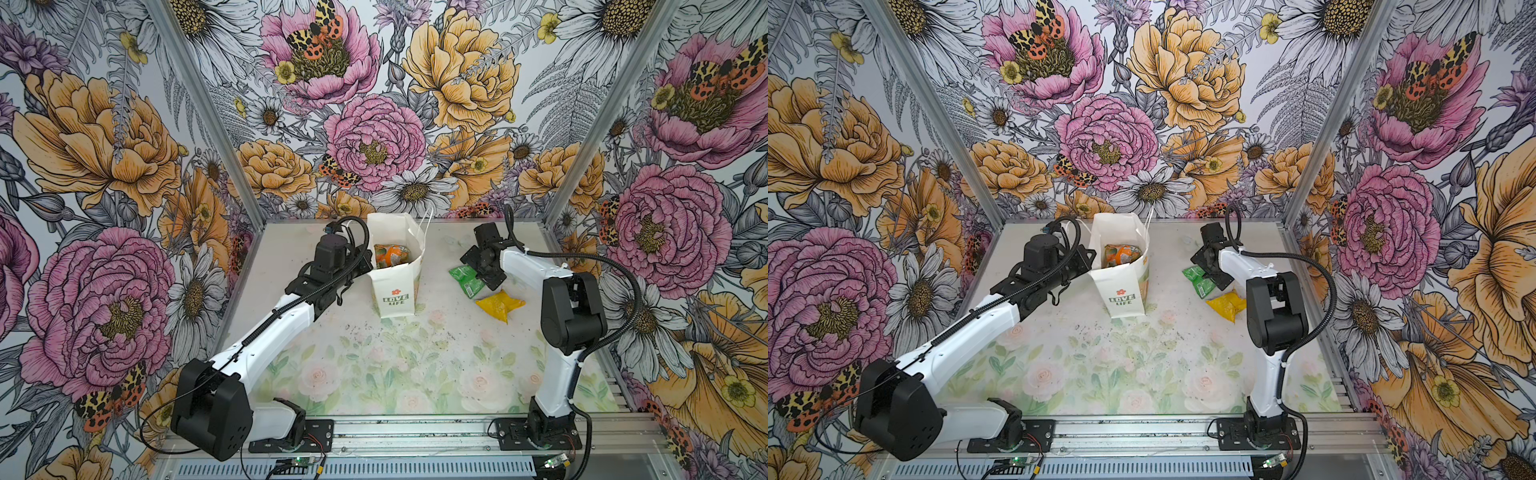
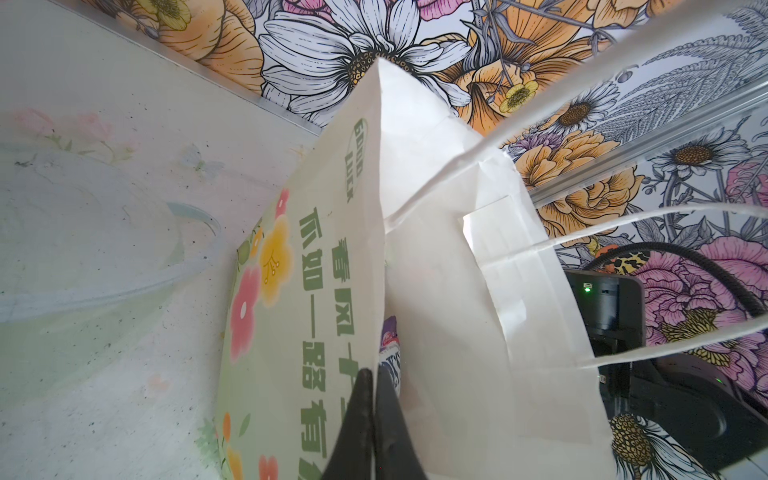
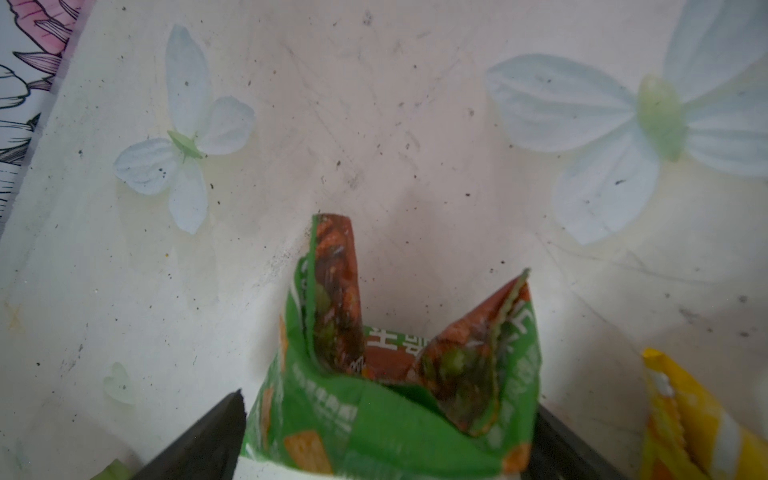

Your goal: Place the snacks into the paper bag

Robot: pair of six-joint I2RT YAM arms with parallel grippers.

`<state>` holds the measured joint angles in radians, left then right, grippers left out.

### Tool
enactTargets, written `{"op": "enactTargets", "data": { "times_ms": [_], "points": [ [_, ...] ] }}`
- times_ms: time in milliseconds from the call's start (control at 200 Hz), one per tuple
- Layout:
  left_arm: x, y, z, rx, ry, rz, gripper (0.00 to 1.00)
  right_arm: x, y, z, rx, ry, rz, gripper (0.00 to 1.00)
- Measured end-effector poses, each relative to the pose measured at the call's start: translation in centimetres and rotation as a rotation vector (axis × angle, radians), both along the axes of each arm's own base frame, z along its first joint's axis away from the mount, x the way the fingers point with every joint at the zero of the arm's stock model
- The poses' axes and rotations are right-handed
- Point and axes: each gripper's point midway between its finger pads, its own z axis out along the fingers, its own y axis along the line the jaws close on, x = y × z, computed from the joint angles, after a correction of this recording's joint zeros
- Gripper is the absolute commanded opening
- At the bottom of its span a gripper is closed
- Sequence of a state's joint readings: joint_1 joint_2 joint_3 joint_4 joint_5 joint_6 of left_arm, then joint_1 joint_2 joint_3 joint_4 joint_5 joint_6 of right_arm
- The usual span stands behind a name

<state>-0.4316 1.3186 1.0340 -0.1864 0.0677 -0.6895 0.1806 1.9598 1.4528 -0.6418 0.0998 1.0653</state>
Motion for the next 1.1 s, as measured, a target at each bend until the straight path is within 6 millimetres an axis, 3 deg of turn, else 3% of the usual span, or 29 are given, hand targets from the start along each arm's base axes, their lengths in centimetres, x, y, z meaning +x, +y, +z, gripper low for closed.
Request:
{"op": "enactTargets", "data": {
  "times_ms": [450, 1101],
  "points": [
    [0.0, 0.1, 0.0, 0.000, 0.000, 0.003, 0.00, 0.8, -0.4, -2.5, -0.011, 0.043, -0.001, 0.98],
    [0.0, 0.1, 0.0, 0.000, 0.001, 0.003, 0.00, 0.8, -0.6, -2.0, -0.045, 0.007, 0.056, 0.60]
  ]
}}
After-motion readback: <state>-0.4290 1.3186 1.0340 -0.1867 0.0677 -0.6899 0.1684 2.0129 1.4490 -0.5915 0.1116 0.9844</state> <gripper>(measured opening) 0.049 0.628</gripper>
